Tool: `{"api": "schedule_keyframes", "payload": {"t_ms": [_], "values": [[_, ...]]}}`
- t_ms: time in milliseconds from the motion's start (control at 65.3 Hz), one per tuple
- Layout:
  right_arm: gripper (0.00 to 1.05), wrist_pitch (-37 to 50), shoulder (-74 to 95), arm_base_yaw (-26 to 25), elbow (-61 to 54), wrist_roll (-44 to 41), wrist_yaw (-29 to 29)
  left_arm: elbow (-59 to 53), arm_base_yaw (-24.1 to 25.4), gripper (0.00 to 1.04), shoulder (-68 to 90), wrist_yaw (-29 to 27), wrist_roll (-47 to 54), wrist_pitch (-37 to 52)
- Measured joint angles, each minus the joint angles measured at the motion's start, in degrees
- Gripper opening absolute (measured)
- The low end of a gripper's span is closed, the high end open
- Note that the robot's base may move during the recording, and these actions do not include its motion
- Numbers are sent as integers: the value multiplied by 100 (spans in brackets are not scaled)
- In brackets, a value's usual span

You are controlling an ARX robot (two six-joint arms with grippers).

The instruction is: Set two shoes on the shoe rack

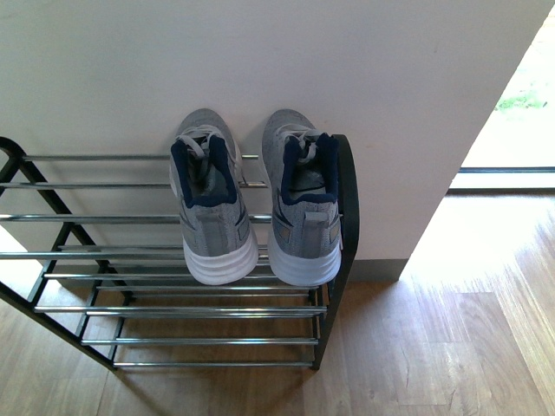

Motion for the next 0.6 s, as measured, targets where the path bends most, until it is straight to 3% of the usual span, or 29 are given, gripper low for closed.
{"api": "schedule_keyframes", "payload": {"t_ms": [138,597], "values": [[96,0,0,0,0,0,0,-481,258,1,-575,219,66,-96],[96,0,0,0,0,0,0,-1152,260,1,-2238,232,109,-1097]]}}
